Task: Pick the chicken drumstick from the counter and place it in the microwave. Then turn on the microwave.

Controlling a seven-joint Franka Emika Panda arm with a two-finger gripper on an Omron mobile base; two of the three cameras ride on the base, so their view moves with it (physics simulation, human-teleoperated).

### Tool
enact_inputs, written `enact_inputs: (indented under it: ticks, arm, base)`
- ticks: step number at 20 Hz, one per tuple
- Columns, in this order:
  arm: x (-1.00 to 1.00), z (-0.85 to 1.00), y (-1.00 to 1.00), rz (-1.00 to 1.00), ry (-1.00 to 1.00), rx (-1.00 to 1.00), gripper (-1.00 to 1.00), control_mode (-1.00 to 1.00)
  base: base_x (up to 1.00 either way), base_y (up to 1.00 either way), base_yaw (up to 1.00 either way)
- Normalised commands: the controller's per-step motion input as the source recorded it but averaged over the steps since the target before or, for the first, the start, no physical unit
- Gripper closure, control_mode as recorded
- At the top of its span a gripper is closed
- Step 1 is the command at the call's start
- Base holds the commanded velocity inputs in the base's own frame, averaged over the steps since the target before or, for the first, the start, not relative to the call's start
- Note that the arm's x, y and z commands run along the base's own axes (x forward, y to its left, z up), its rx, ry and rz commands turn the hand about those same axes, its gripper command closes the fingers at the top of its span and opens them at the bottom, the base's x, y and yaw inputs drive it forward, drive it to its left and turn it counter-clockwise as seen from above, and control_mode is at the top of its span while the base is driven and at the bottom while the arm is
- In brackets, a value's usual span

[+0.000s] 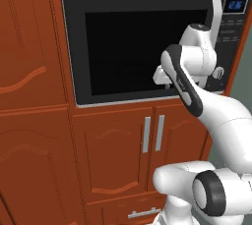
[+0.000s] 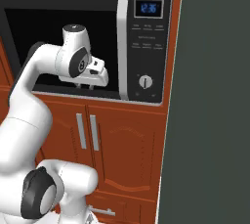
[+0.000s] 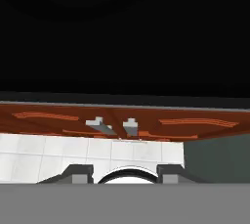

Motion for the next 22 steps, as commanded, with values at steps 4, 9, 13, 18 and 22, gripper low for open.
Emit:
enact_inputs:
  ticks: [4, 9, 13, 18, 22]
  arm:
    - [0.0, 0.0, 0.0, 0.01, 0.0, 0.0, -1.0, -1.0]
    - [-0.4, 0.0, -0.34, 0.04, -0.33, -0.04, -1.0, -1.0]
    - [-0.42, 0.13, -0.83, 0.0, -0.43, 0.0, -1.0, -1.0]
    - [-0.12, 0.19, -0.78, -0.01, -0.26, 0.0, -1.0, -1.0]
    - [0.18, 0.35, -0.46, -0.05, -0.04, 0.0, -1.0, -1.0]
  base:
    - [0.0, 0.0, 0.0]
    - [0.0, 0.0, 0.0]
    - [0.0, 0.0, 0.0]
    - [0.0, 0.0, 0.0]
    - [0.0, 0.0, 0.0]
